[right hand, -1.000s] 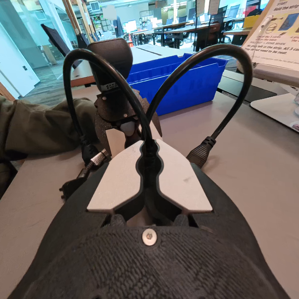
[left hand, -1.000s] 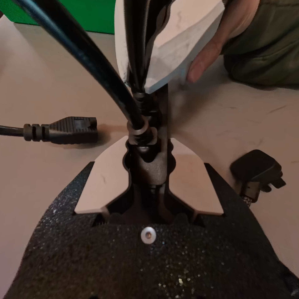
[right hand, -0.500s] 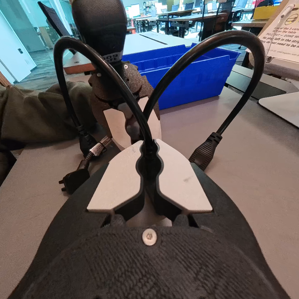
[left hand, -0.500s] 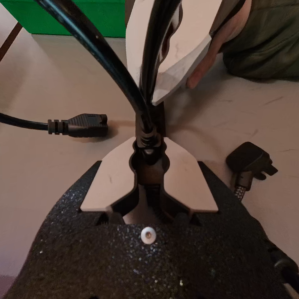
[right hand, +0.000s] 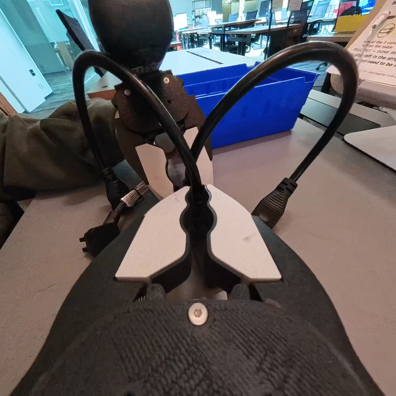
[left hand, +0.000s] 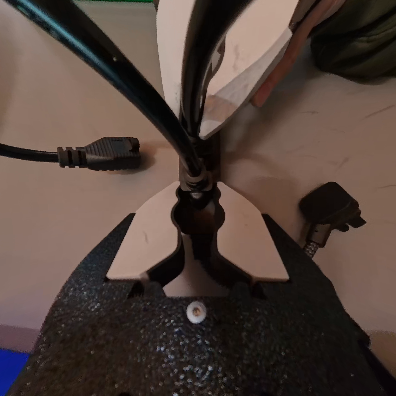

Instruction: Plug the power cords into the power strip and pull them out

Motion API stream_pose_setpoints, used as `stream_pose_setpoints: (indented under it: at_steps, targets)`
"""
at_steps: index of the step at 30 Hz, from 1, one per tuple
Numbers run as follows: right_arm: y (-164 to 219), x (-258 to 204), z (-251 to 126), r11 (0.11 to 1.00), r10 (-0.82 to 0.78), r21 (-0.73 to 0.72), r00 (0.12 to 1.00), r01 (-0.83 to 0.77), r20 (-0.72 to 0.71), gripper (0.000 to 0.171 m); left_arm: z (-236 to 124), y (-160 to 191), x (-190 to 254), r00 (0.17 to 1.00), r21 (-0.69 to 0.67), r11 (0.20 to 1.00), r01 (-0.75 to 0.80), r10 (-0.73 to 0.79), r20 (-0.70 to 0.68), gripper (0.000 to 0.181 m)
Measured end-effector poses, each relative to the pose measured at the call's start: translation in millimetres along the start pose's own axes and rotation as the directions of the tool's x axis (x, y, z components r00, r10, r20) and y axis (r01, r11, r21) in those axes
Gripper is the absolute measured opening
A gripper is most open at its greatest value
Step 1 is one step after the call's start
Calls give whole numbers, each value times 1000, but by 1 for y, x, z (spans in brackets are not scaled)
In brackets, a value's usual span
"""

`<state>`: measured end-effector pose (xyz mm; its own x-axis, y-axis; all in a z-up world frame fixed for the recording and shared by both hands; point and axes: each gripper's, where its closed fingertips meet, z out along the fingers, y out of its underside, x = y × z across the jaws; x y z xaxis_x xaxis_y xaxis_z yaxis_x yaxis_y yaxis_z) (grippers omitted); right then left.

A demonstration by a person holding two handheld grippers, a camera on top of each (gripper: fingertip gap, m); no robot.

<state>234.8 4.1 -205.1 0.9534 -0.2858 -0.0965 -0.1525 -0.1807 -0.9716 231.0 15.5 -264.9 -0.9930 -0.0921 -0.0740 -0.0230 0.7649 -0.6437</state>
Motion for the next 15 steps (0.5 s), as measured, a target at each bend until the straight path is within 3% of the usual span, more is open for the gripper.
stream_pose_setpoints:
  at_steps: [7,12,15]
  targets:
    - [-3,1,1,999,18,30,1000,-18,1,7,1,0,0,1000,-86,996,4,-5,-14,25]
    - [-16,0,2,993,45,105,998,-48,32,8,1,-11,0,998,-56,998,30,-33,-44,25]
    - [-9,2,-5,999,-42,28,999,43,-20,9,5,-11,1,999,-153,988,-14,6,-52,25]
